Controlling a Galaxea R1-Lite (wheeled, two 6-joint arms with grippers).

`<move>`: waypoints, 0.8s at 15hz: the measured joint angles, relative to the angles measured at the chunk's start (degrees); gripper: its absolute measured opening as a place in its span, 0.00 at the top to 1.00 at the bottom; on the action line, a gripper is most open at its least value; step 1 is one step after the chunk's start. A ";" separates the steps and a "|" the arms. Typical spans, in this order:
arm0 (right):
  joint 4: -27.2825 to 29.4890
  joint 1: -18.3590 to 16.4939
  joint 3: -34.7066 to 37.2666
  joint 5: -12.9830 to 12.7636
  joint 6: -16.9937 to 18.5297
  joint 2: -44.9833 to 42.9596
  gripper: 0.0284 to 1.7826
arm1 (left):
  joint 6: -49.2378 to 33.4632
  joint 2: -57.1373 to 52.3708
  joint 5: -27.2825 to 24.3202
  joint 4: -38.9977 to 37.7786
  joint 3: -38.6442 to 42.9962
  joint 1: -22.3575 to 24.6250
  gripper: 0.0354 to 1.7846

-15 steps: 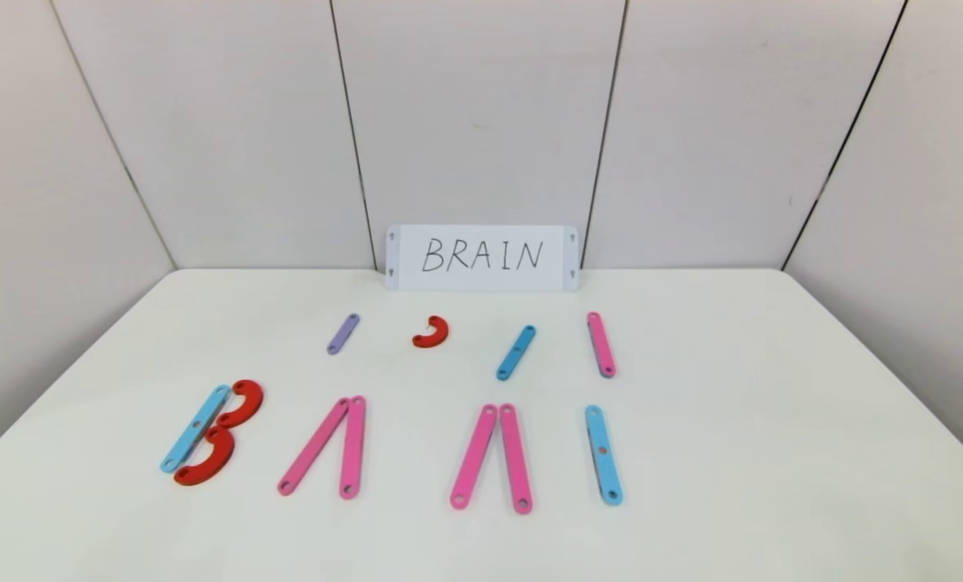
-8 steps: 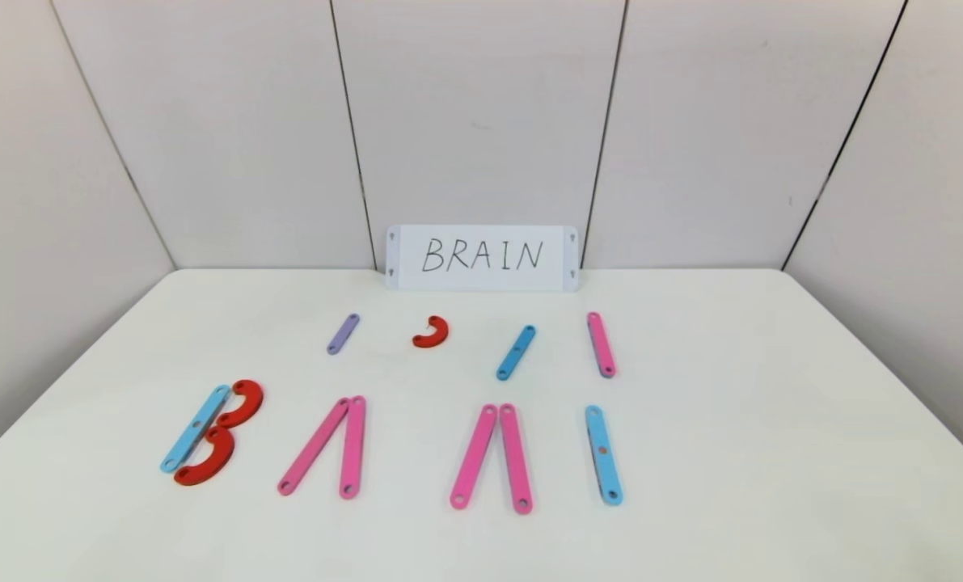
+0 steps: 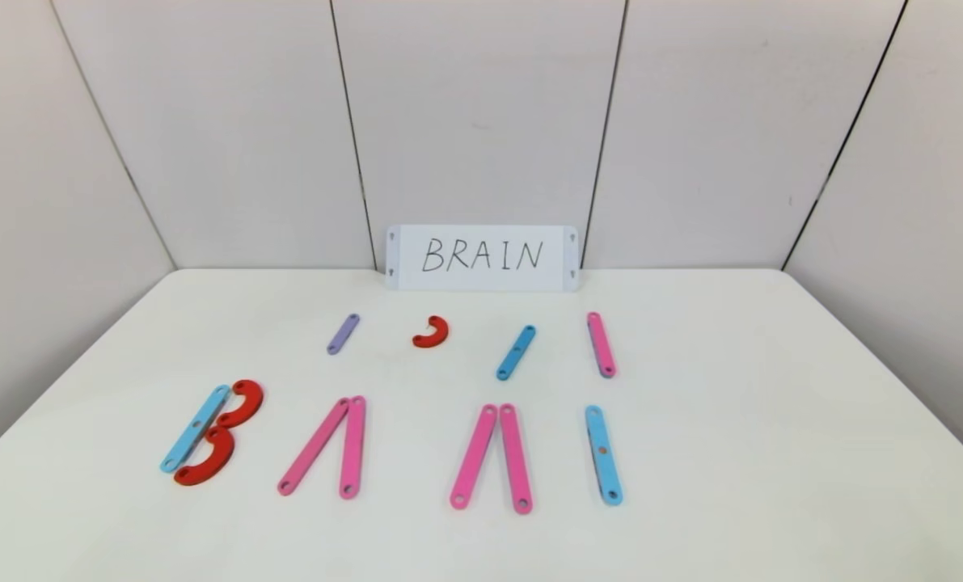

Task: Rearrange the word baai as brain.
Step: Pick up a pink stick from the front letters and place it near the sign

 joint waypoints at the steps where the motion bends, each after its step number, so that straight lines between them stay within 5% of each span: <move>1: 0.79 0.00 -1.35 -0.23 -0.11 0.00 0.02 | 0.74 0.00 0.17 0.29 -1.11 0.00 0.02; 6: 11.43 -0.07 -13.74 -0.11 -0.20 1.82 0.02 | 7.50 2.78 0.35 3.29 -10.20 -0.05 0.02; 12: 12.31 0.11 -28.70 -0.28 -0.21 13.20 0.02 | 7.55 14.08 0.44 2.66 -24.78 -0.07 0.02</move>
